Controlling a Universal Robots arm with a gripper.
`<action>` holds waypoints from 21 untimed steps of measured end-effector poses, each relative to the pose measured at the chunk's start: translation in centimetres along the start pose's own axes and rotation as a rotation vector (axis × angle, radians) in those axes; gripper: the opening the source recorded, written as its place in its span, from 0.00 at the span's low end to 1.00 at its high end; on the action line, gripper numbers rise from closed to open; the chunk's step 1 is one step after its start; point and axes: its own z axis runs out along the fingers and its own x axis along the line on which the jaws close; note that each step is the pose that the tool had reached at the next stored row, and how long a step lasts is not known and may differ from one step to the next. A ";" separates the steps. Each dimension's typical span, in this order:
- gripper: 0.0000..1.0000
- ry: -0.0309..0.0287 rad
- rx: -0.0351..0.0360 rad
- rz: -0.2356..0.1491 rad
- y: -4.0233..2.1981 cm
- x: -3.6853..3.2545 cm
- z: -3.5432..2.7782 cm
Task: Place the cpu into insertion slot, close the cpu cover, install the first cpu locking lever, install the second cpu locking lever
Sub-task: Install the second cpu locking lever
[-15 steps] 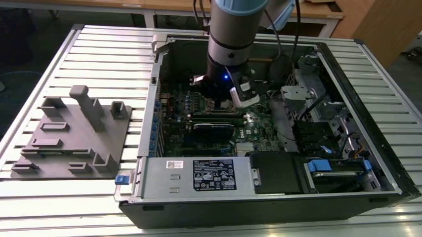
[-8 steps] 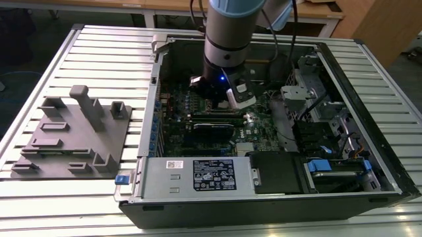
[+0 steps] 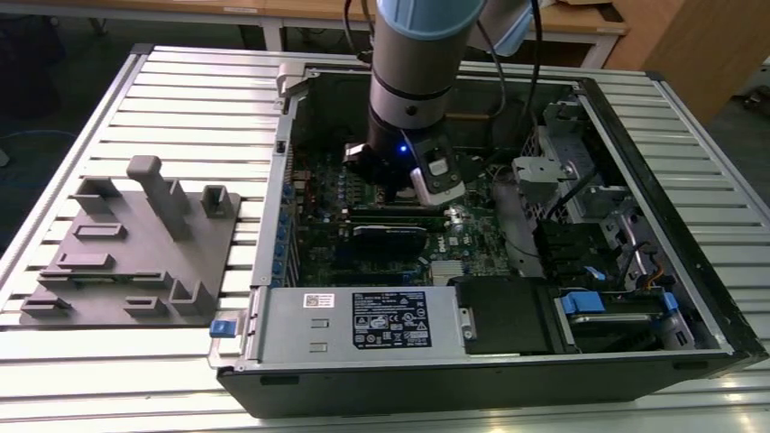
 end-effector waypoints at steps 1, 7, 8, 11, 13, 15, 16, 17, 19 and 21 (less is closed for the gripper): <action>0.10 0.0002 -0.0030 0.000 -0.08 0.00 -0.01; 0.10 0.0010 -0.0121 0.000 -0.14 0.35 0.09; 0.10 0.0012 -0.0132 0.000 -0.15 0.39 0.14; 0.10 0.0016 -0.0175 0.000 -0.19 0.51 0.29; 0.10 0.0018 -0.0204 0.000 -0.21 0.59 0.38; 0.10 0.0023 -0.0239 0.000 -0.23 0.63 0.43; 0.10 0.0027 -0.0279 0.000 -0.24 0.64 0.44; 0.10 0.0033 -0.0357 0.000 -0.24 0.64 0.45; 0.10 0.0043 -0.0455 0.000 -0.25 0.65 0.45; 0.10 0.0048 -0.0522 0.000 -0.26 0.65 0.45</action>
